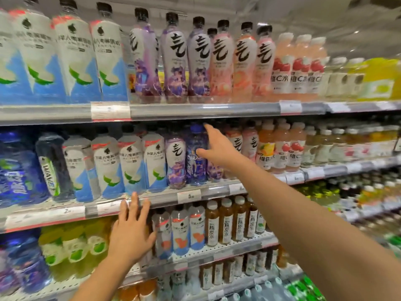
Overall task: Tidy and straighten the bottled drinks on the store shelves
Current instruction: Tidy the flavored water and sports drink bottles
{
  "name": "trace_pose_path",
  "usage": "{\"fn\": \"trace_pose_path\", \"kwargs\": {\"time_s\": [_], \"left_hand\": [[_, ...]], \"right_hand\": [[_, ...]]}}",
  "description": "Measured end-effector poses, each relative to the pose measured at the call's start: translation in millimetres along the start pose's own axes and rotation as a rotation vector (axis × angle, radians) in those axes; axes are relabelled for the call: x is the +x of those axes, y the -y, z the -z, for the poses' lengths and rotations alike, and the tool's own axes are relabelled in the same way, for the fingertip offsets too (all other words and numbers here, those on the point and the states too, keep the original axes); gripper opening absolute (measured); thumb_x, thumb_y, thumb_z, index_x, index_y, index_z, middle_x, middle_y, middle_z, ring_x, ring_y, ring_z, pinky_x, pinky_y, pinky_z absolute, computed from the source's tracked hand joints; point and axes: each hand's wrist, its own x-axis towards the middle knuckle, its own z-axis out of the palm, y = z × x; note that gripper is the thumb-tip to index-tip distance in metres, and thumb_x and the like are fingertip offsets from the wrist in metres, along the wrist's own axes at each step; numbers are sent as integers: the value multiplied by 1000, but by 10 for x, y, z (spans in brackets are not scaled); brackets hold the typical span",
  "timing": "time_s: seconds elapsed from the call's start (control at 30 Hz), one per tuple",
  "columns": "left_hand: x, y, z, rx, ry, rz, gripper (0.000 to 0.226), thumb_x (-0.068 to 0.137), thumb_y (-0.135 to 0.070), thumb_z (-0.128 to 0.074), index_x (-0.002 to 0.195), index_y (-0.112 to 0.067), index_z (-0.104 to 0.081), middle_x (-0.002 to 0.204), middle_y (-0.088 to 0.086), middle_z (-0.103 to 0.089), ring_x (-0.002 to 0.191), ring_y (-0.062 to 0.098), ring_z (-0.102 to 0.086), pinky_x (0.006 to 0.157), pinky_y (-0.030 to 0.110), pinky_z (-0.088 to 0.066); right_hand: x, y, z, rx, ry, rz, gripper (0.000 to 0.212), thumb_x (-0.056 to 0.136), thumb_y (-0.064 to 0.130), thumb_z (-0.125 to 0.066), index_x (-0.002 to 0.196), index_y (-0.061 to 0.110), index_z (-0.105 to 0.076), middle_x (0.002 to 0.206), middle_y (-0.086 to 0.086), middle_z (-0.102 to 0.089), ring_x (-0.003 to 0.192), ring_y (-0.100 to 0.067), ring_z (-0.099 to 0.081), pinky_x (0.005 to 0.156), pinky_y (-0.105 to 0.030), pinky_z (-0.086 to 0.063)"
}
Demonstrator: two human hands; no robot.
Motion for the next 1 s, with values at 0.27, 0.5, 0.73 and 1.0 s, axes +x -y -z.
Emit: {"fn": "trace_pose_path", "kwargs": {"time_s": [0.27, 0.5, 0.73, 1.0], "left_hand": [[-32, 23, 65, 56, -2, -25, 101, 86, -67, -48, 159, -34, 13, 163, 4, 34, 154, 34, 17, 106, 46, -50], [-58, 8, 83, 71, 5, -9, 104, 85, -62, -55, 158, -36, 14, 163, 1, 35, 154, 33, 19, 99, 44, -54], [-52, -14, 117, 108, 46, 13, 108, 85, -62, -58, 157, -38, 18, 162, 0, 37, 154, 32, 20, 99, 43, -54], [39, -112, 378, 78, 266, 108, 106, 86, -56, -63, 158, -41, 12, 162, -1, 35, 155, 31, 17, 112, 53, -42]], "right_hand": [[395, 105, -54, 96, 51, -103, 84, 91, 36, -75, 153, 6, -27, 119, -18, -67, 92, -33, -73, 82, -49, -61], [386, 68, -214, -2, -122, -105, 83, 76, 49, -86, 134, 5, -46, 126, -16, -63, 110, -36, -64, 80, -41, -52], [149, -11, -223, 107, -155, -54, 76, 80, 48, -84, 132, 12, -42, 94, -3, -63, 85, -28, -60, 70, -40, -52], [-534, -43, -206, 307, -335, 10, 61, 77, 36, -88, 124, 22, -50, 99, 2, -62, 88, -26, -63, 73, -40, -55]]}}
